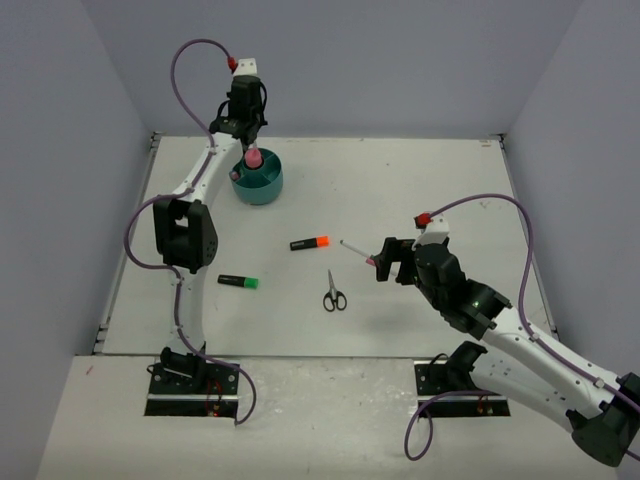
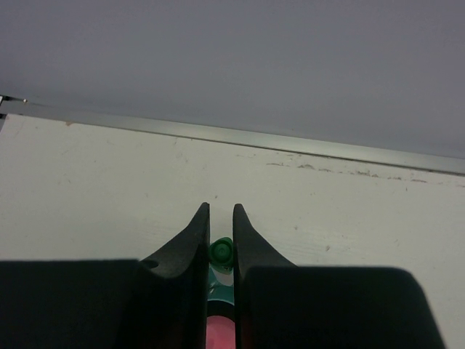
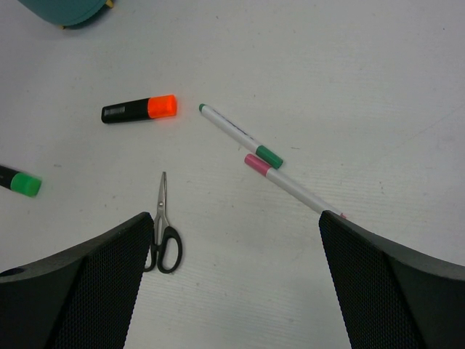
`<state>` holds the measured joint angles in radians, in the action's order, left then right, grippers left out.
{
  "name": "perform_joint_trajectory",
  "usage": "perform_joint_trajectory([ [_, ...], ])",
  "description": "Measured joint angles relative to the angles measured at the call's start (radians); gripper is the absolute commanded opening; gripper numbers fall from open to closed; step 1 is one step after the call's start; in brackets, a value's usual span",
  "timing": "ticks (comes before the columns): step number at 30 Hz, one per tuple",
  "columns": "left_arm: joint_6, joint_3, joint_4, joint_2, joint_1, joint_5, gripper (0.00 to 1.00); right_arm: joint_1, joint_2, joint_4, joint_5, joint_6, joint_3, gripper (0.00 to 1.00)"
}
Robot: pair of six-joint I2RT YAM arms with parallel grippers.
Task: Sort the stationery into containers
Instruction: Place the pen in the storage box.
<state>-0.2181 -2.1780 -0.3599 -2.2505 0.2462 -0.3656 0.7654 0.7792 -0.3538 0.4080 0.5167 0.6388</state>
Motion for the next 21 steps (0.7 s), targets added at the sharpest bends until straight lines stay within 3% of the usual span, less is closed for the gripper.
perform_joint_trajectory([
  [21,-0.007,0.016,0.006,0.001,0.0,0.033,0.0,0.0,0.001,0.0,0.0,0.0,0.0,0.99],
])
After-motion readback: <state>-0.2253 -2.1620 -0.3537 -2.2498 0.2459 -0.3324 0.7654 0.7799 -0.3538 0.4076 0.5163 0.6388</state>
